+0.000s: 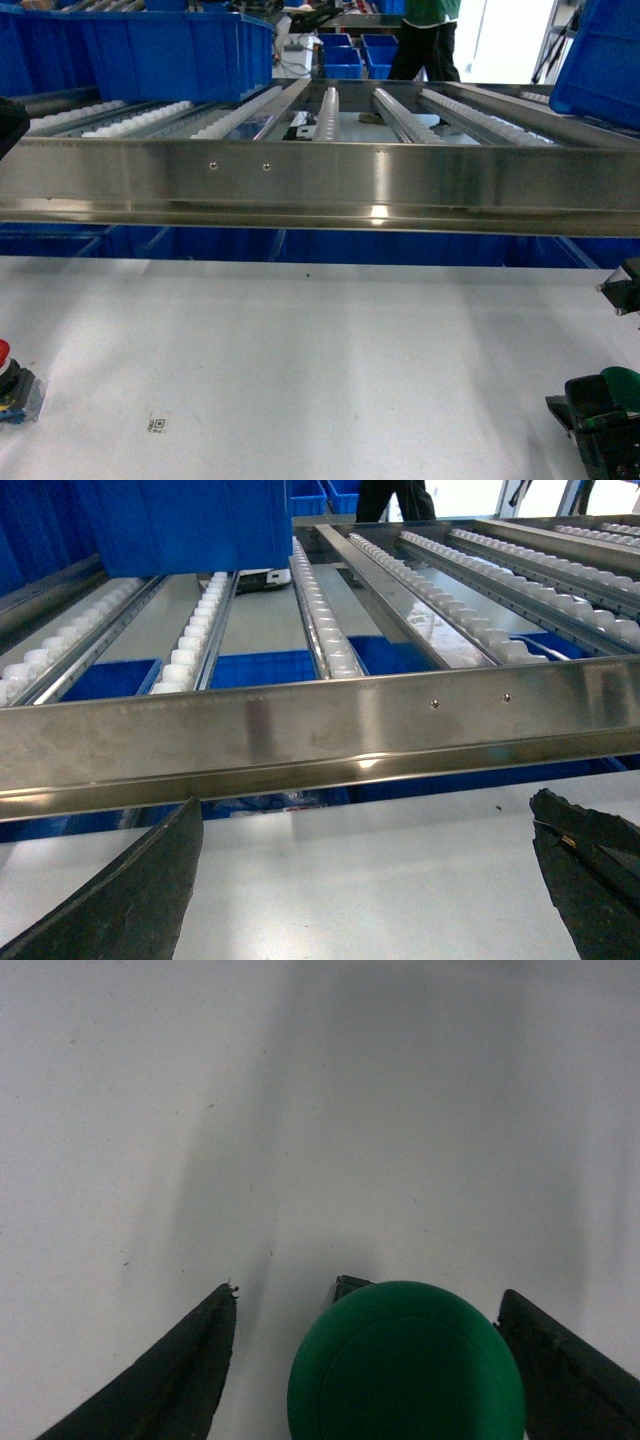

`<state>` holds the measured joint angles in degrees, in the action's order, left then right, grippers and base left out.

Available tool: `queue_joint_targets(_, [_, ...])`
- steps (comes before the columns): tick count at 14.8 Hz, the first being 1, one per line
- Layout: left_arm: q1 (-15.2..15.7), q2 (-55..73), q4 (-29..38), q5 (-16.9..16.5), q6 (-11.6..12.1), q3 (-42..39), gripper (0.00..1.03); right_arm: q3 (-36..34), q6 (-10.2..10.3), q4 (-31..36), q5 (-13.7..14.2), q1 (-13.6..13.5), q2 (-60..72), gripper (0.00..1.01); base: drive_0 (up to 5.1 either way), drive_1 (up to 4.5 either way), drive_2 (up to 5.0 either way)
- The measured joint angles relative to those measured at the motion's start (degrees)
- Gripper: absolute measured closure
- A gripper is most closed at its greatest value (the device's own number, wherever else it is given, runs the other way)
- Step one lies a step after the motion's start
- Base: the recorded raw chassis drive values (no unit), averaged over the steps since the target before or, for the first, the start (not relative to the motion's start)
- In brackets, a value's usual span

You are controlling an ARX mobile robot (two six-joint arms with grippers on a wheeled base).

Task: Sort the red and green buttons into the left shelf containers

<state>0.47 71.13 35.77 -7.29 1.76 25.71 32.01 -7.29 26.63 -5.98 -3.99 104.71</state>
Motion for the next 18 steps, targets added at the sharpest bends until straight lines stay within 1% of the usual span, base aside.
queue_joint_targets(2, [0.00, 0.00, 0.00, 0.00, -0.02, 0.00, 0.05, -0.76, 0.50, 1.01, -0.11, 0.28, 0.85, 0.40, 0.0, 0.00, 0.0])
queue_joint_targets(3, [0.00, 0.00, -0.02, 0.00, -0.02, 0.00, 0.05, -1.22, 1.29, 2.23, -0.17, 0.24, 1.09, 0.55, 0.0, 0.00, 0.0])
queue_joint_targets(4, [0.00, 0.00, 0.02, 0.00, 0.00, 0.00, 0.05, -1.57, 1.46, 3.63, -0.15, 0.17, 1.11, 0.66, 0.0, 0.00, 0.0])
queue_joint_targets(5, [0.00, 0.00, 0.00, 0.00, 0.00, 0.00, 0.05, -1.62, 1.62, 3.98, -0.15, 0.07, 1.11, 0.74, 0.0, 0.00, 0.0])
queue_joint_targets(9, [0.00, 0.00, 0.00, 0.00, 0.00, 0.00, 0.05, -2.64, 1.70, 6.54, 0.00, -0.13, 1.44, 0.75, 0.0, 0.00, 0.0])
queue_joint_targets(11, [0.00, 0.00, 0.02, 0.00, -0.02, 0.00, 0.05, -3.67, 1.68, 8.70, 0.68, 0.02, 0.68, 0.75, 0.0, 0.00, 0.0])
queue_joint_targets(14, [0.00, 0.00, 0.00, 0.00, -0.02, 0.00, 0.05, -7.28, 1.03, 13.75, 1.25, 1.49, -7.13, 0.75, 0.0, 0.00, 0.0])
queue_joint_targets(15, [0.00, 0.00, 0.00, 0.00, -0.02, 0.00, 0.05, -8.76, 0.48, 14.51, 1.31, 2.03, -9.73, 0.75, 0.0, 0.00, 0.0])
queue_joint_targets(18, [0.00, 0.00, 0.00, 0.00, -0.02, 0.00, 0.05, -14.29, 0.39, 13.44, 0.13, 3.61, -20.37, 0.75, 0.0, 0.00, 0.0])
